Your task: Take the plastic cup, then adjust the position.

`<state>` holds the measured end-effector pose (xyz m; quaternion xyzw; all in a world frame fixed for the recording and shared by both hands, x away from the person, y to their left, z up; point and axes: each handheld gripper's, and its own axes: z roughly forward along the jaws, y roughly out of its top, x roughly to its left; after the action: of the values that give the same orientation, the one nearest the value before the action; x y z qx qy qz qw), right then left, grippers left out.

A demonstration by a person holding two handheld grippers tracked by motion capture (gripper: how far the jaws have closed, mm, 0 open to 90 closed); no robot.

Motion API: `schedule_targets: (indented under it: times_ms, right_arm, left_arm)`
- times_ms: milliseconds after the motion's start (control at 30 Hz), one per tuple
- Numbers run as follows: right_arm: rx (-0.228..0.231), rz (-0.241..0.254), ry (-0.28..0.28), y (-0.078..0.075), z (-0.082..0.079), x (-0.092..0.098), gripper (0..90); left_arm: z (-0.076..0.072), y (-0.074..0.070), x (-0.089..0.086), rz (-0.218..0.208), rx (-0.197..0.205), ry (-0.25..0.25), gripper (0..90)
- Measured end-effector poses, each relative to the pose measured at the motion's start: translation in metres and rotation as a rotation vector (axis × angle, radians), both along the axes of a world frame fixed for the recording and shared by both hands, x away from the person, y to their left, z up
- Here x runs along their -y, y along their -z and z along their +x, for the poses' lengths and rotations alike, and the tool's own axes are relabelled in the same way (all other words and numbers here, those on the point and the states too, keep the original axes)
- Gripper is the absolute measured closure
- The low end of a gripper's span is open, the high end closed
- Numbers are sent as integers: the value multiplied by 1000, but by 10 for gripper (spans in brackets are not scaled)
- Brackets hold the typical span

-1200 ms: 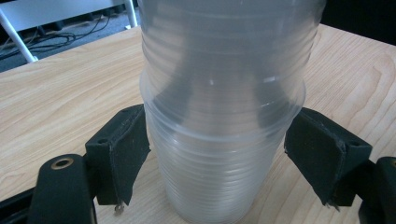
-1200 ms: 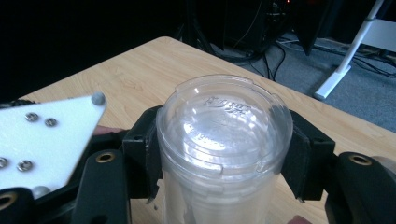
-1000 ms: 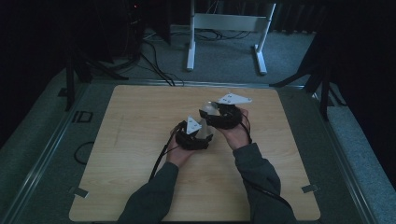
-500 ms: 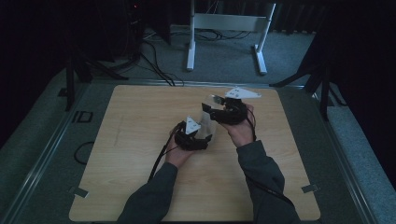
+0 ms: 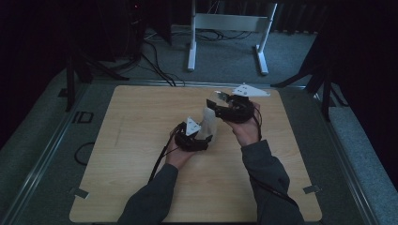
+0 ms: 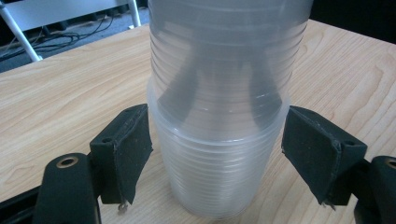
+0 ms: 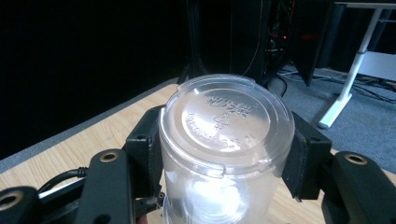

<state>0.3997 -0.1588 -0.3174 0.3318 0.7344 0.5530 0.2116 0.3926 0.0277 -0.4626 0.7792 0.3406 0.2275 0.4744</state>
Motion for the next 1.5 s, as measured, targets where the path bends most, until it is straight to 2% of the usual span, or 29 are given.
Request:
schedule_targets:
  times_ms: [333, 533, 967, 1467, 1500]
  right_arm:
    - [34, 23, 14, -13, -7, 13, 408]
    - [31, 22, 29, -14, -10, 24, 409]
    - [22, 16, 63, -6, -14, 38, 409]
    - [-21, 33, 119, 10, -16, 61, 409]
    - [-31, 35, 127, 15, -17, 65, 408]
  left_arm:
    - [-2, -3, -5, -10, 2, -7, 240]
    - [-4, -3, -9, -15, 7, -10, 240]
    - [-12, -2, -15, -12, 11, -7, 240]
    - [-27, -11, -16, -47, 41, 14, 240]
    - [-29, -13, -16, -62, 44, 19, 240]
